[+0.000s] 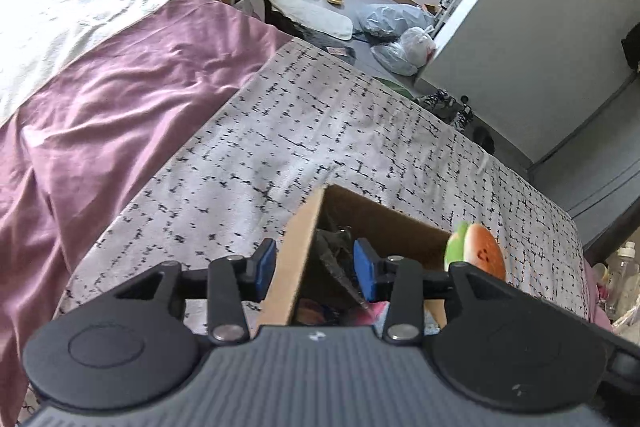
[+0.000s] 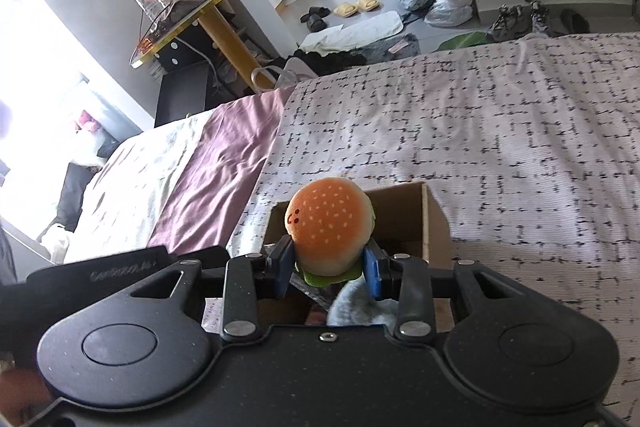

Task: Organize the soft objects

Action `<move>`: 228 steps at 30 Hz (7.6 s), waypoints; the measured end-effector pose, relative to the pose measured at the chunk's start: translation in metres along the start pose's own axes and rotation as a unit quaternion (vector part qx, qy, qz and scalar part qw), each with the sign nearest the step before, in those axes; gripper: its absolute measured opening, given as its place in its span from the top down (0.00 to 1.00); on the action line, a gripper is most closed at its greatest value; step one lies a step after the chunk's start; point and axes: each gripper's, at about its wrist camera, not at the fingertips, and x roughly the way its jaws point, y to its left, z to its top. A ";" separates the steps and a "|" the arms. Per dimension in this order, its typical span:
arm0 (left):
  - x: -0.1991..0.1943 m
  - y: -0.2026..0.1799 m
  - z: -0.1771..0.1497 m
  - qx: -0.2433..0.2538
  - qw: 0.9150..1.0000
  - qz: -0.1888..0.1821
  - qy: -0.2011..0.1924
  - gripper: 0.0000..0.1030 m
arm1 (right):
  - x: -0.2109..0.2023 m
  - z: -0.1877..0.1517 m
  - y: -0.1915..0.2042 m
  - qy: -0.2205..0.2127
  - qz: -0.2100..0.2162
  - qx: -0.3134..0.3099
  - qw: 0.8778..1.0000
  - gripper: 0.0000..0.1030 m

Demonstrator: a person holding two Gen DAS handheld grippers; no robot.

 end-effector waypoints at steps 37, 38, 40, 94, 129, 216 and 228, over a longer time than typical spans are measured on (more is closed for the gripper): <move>-0.056 0.026 -0.005 -0.020 0.999 0.038 -0.025 0.58 | 0.053 -0.017 0.036 0.125 -0.006 -0.034 0.991 0.51; -0.058 0.025 -0.006 -0.019 0.999 0.041 -0.025 0.58 | 0.047 -0.016 0.035 0.121 -0.005 -0.033 0.992 0.51; -0.062 0.021 -0.009 -0.017 0.998 0.047 -0.026 0.58 | 0.035 -0.017 0.033 0.113 -0.002 -0.031 0.993 0.51; -0.206 -0.097 -0.148 0.179 0.982 0.024 -0.058 0.00 | -0.276 -0.091 -0.052 -0.104 -0.070 -0.019 0.992 0.00; -0.301 -0.067 -0.201 0.232 0.964 -0.009 -0.131 0.00 | -0.345 -0.169 -0.004 -0.129 -0.098 -0.051 0.985 0.00; -0.308 -0.067 -0.208 0.242 0.962 -0.033 -0.121 0.00 | -0.358 -0.171 0.002 -0.142 -0.120 -0.071 0.980 0.00; -0.308 -0.067 -0.211 0.246 0.960 -0.036 -0.131 0.00 | -0.354 -0.174 0.001 -0.139 -0.117 -0.068 0.981 0.00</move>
